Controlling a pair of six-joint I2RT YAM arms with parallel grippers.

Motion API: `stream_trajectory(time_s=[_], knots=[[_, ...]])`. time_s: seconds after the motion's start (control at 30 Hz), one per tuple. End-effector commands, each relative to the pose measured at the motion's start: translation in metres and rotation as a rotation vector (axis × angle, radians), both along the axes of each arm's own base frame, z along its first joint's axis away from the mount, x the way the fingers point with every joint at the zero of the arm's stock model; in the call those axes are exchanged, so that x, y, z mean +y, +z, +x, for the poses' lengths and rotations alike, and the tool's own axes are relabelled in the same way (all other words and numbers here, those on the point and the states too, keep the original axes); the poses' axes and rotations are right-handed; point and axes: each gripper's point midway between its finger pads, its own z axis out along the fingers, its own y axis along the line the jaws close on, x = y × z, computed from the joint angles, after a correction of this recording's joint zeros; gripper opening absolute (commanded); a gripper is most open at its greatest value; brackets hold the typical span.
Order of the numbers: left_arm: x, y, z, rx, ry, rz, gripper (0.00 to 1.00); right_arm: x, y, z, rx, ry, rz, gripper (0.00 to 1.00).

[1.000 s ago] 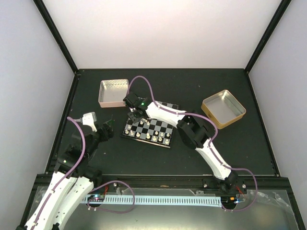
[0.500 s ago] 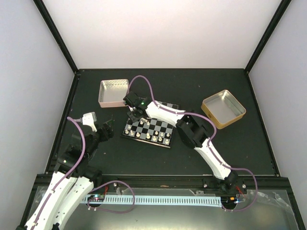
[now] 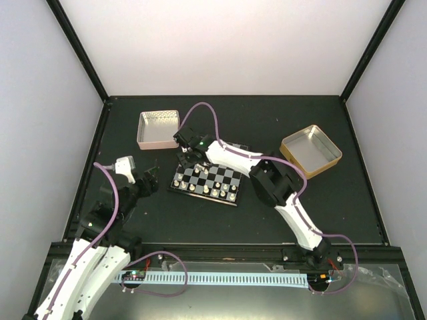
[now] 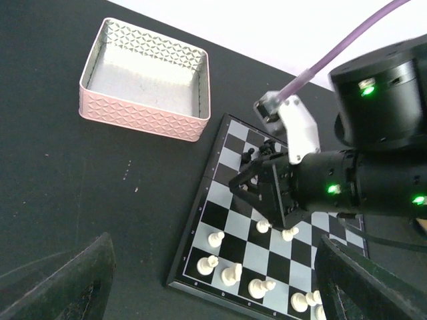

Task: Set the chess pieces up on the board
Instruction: Pick up the chess piece from the chessboard, then place the chess piece on the chessboard.

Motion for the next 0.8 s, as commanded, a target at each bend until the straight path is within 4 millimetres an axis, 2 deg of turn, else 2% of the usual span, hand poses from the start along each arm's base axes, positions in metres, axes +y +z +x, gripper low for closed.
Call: stream_trajectory(time_s=[0.0,0.17,0.23,0.27,0.3,0.37,0.57,0.77], knots=[[-0.011,0.003,0.002,-0.017,-0.057,-0.020,0.83,0.008,0.080,0.009,-0.011,-0.100,0.228,0.15],[-0.039,-0.004,0.009,-0.027,-0.159,-0.133,0.83,-0.003,0.110,0.006,0.067,-0.183,0.379,0.16],[-0.051,-0.007,0.015,-0.043,-0.208,-0.176,0.83,-0.009,0.122,0.001,0.107,-0.204,0.447,0.16],[-0.057,-0.009,0.018,-0.047,-0.230,-0.192,0.83,-0.015,0.119,-0.003,0.138,-0.220,0.470,0.16],[-0.063,-0.007,0.022,-0.068,-0.252,-0.211,0.83,-0.020,0.130,-0.008,0.155,-0.231,0.517,0.16],[-0.074,-0.014,0.027,-0.051,-0.296,-0.232,0.82,-0.028,0.139,-0.016,0.209,-0.258,0.596,0.16],[-0.116,-0.023,0.046,-0.044,-0.460,-0.279,0.74,-0.043,0.149,-0.048,0.398,-0.334,0.791,0.15],[-0.153,-0.022,0.041,-0.104,-0.569,-0.252,0.69,-0.048,0.151,-0.070,0.560,-0.388,0.920,0.16]])
